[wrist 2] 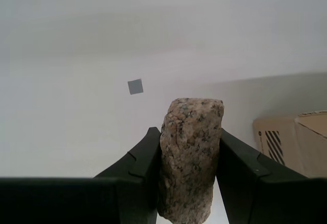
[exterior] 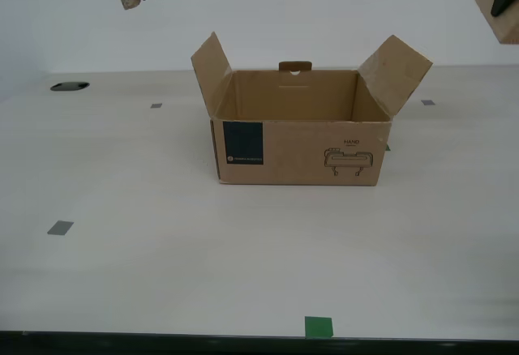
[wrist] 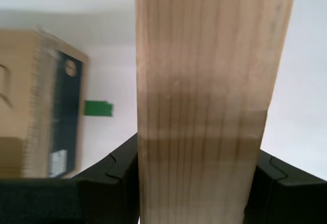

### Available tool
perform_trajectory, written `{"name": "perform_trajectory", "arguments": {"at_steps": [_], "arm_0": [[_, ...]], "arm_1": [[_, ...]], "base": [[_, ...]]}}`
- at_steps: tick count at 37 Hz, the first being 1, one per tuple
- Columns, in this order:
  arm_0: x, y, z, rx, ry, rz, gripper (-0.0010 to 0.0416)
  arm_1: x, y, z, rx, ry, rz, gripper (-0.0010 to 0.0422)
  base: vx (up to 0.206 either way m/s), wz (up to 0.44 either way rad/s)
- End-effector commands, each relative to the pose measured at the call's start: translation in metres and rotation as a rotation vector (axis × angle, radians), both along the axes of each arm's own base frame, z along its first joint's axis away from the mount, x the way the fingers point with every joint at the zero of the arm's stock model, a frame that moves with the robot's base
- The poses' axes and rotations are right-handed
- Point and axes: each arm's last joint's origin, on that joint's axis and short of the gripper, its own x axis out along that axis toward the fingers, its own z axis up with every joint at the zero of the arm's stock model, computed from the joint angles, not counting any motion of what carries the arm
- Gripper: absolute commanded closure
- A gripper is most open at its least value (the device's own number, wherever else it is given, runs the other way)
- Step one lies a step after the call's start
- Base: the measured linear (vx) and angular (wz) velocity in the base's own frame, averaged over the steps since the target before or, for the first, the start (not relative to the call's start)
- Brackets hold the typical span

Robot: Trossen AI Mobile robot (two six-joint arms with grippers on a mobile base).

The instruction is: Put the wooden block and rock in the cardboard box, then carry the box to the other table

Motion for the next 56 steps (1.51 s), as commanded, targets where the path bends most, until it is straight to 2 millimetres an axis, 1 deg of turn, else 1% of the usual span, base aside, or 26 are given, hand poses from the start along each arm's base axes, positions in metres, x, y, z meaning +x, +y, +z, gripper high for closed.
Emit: {"name": "perform_trajectory", "arguments": {"at_steps": [1,10,18,26,29,36,46,51,56], "arm_0": [[-0.002,0.002,0.014,0.035,-0.04,0.021,0.0407],[-0.006,0.01,0.038,0.055,-0.091,0.057,0.0407],[-0.008,0.021,0.051,0.198,-0.143,0.163,0.0407],[-0.008,0.036,0.056,0.204,-0.181,0.224,0.0407],[-0.008,0.044,0.059,0.207,-0.213,0.252,0.0407],[-0.009,0.064,0.061,0.216,-0.25,0.325,0.0406],[-0.012,0.092,0.066,0.236,-0.332,0.428,0.0407],[-0.013,0.102,0.068,0.245,-0.364,0.462,0.0407],[-0.014,0.11,0.07,0.249,-0.383,0.498,0.0407]], "arm_1": [[-0.009,-0.003,0.011,-0.006,-0.022,-0.019,0.0413],[-0.033,-0.015,0.03,-0.007,-0.064,-0.076,0.0413],[-0.059,-0.024,0.036,-0.008,-0.127,-0.145,0.0413],[-0.081,-0.029,0.041,-0.191,-0.204,-0.284,0.0413],[-0.085,-0.03,0.041,-0.219,-0.238,-0.317,0.0413],[-0.09,-0.04,0.041,-0.203,-0.269,-0.399,0.0413],[-0.097,-0.075,0.045,-0.184,-0.414,-0.61,0.0413],[-0.1,-0.088,0.037,-0.267,-0.454,-0.718,0.0413],[-0.101,-0.091,0.018,-0.289,-0.455,-0.745,0.0413]], "base": [[0.0,0.0],[0.0,0.0],[0.0,0.0],[0.0,0.0],[0.0,0.0],[0.0,0.0],[0.0,0.0],[0.0,0.0],[0.0,0.0]]}}
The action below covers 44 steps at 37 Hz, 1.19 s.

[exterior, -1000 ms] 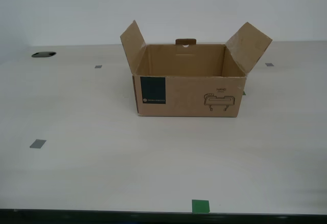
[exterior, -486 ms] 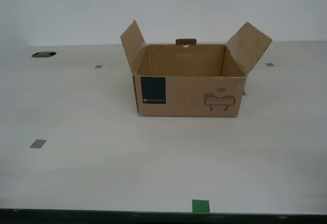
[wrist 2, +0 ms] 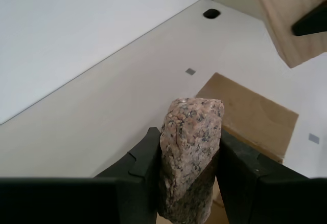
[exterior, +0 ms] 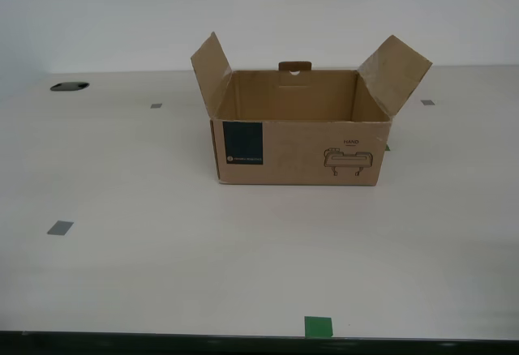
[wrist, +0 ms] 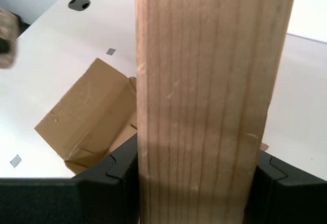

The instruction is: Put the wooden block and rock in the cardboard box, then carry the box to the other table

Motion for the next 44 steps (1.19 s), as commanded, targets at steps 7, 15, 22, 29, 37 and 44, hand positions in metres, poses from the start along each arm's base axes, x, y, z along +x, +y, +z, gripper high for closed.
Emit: {"name": "perform_trajectory", "arguments": {"at_steps": [7,15,22,29,37,44], "arm_0": [[-0.003,0.009,0.002,0.0,-0.029,0.046,0.0407],[0.0,0.014,-0.005,0.013,-0.08,0.062,0.0407],[0.001,0.021,-0.027,0.025,-0.1,0.079,0.0407],[-0.002,0.029,-0.044,0.027,-0.1,0.108,0.0406],[-0.007,0.039,-0.063,0.037,-0.13,0.147,0.0406],[-0.014,0.046,-0.085,0.047,-0.147,0.176,0.0406]], "arm_1": [[-0.004,-0.002,-0.039,-0.007,0.0,-0.067,0.0413],[-0.011,-0.003,-0.068,-0.007,0.021,-0.093,0.0413],[-0.017,-0.01,-0.077,-0.01,0.013,-0.119,0.0413],[-0.02,-0.025,-0.081,-0.016,-0.009,-0.154,0.0413],[-0.015,-0.038,-0.101,-0.001,0.018,-0.174,0.0413],[-0.013,-0.039,-0.106,0.006,0.027,-0.172,0.0413]], "base": [[0.0,0.0],[0.0,0.0],[0.0,0.0],[0.0,0.0],[0.0,0.0],[0.0,0.0]]}}
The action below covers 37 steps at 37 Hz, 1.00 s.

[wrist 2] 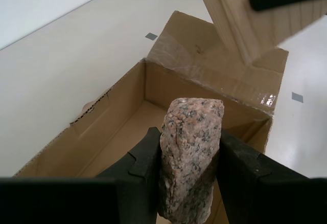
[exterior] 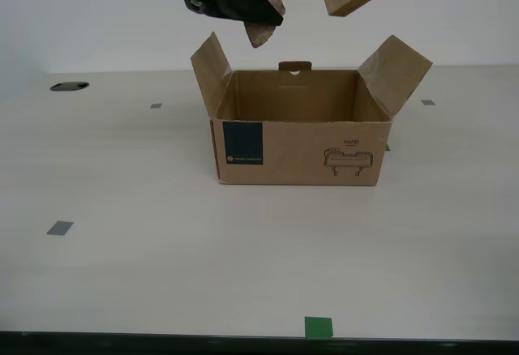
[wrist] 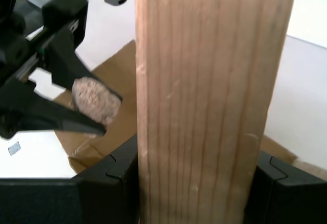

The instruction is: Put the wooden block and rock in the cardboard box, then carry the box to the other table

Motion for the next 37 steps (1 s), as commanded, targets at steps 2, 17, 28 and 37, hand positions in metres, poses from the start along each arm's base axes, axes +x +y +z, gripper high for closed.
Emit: {"name": "perform_trajectory", "arguments": {"at_steps": [2,17,28,37], "arm_0": [[-0.005,0.005,-0.013,0.018,-0.025,0.027,0.0406],[-0.018,0.008,-0.047,0.047,-0.068,0.051,0.0406],[-0.024,0.004,-0.064,0.04,-0.062,0.053,0.0406],[-0.025,0.003,-0.066,0.041,-0.066,0.053,0.0406]], "arm_1": [[0.0,-0.001,0.001,-0.007,-0.013,-0.007,0.0413],[-0.003,0.001,-0.007,0.0,-0.003,-0.008,0.0413],[-0.004,0.001,-0.011,-0.019,-0.035,-0.008,0.0412],[-0.005,0.0,-0.011,-0.019,-0.045,-0.015,0.0413]], "base": [[0.0,0.0],[0.0,0.0],[0.0,0.0],[0.0,0.0]]}}
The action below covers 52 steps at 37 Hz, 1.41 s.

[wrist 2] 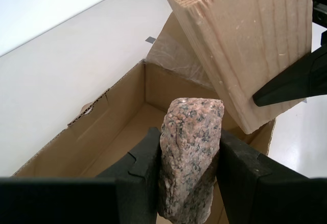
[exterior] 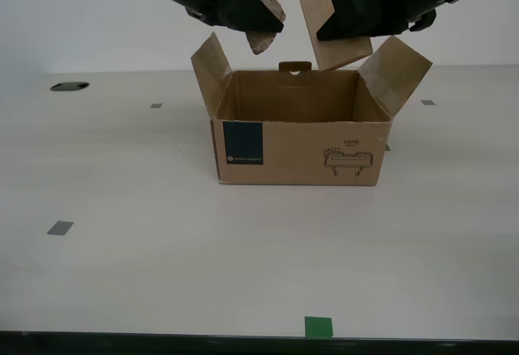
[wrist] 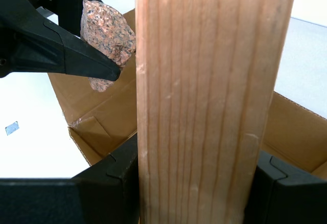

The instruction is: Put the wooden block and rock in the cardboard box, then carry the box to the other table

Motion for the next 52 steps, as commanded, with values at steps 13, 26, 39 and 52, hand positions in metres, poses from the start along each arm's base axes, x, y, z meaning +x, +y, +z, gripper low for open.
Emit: {"name": "perform_trajectory", "arguments": {"at_steps": [13,26,39,52], "arm_0": [[0.0,0.001,0.002,0.009,-0.012,0.005,0.0406],[0.0,0.001,0.002,0.01,-0.013,0.006,0.0406],[0.0,0.002,0.002,0.01,-0.011,0.008,0.0406],[0.0,0.002,0.002,0.01,-0.011,0.008,0.0406]], "arm_1": [[-0.002,-0.003,0.0,0.019,-0.04,-0.013,0.0413],[-0.01,-0.001,-0.015,0.045,-0.037,-0.02,0.0413],[-0.01,0.0,-0.016,0.043,-0.054,-0.005,0.0412],[-0.007,-0.003,-0.01,0.026,-0.074,-0.002,0.0412]], "base": [[0.0,0.0],[0.0,0.0],[0.0,0.0],[0.0,0.0]]}}
